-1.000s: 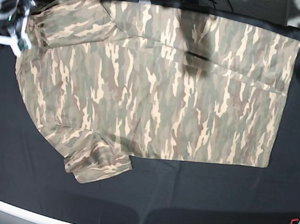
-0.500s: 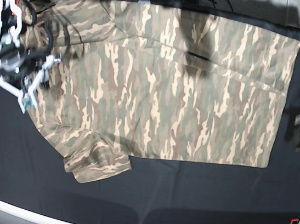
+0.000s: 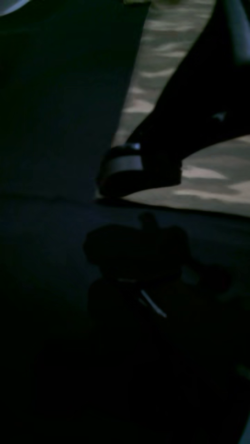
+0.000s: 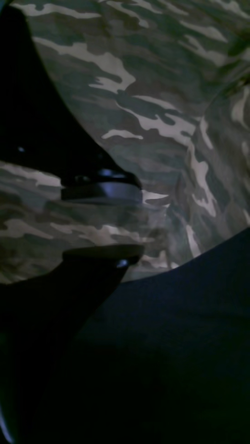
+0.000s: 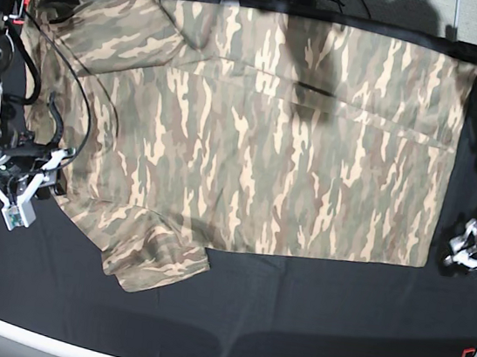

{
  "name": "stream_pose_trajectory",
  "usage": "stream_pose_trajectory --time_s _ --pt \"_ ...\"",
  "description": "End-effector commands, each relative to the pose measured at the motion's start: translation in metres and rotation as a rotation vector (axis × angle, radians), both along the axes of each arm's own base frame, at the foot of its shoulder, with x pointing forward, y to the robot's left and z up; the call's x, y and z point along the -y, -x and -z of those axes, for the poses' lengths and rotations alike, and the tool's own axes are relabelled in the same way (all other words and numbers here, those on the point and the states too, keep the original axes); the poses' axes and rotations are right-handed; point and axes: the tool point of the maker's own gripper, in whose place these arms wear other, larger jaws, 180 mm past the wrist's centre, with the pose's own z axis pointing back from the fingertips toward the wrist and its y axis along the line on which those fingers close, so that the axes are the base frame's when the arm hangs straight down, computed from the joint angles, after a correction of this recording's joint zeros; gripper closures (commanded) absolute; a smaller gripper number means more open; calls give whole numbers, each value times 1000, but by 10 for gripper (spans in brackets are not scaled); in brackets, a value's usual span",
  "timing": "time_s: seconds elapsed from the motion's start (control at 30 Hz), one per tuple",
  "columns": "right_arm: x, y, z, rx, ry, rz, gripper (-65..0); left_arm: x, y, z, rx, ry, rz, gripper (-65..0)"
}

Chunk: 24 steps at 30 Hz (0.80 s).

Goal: Layout the t-shirt on the table in an organized manner, then fold the t-shirt properly
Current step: 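Move both grippers down to the shirt's hem corners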

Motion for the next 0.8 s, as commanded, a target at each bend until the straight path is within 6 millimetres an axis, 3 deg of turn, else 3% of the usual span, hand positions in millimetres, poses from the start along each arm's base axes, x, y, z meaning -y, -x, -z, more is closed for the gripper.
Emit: stream_pose_trajectory --time_s 0.0,0.17,0.27,0.4,0.77 --pt "6 -8 -19 42 15 -1 -187 -15 -11 -17 49 -18 -27 -293" --pt "7 -8 -19 26 22 4 -187 -21 -6 6 13 -67 -47 -292" --pt "7 -8 -19 26 22 4 -187 -14 -2 12 -8 -51 -17 -292" --pt "7 -8 -19 25 22 4 -187 10 -2 6 20 20 102 -292" --pt "7 -8 -19 25 21 4 -187 32 -5 -1 5 31 201 -290"
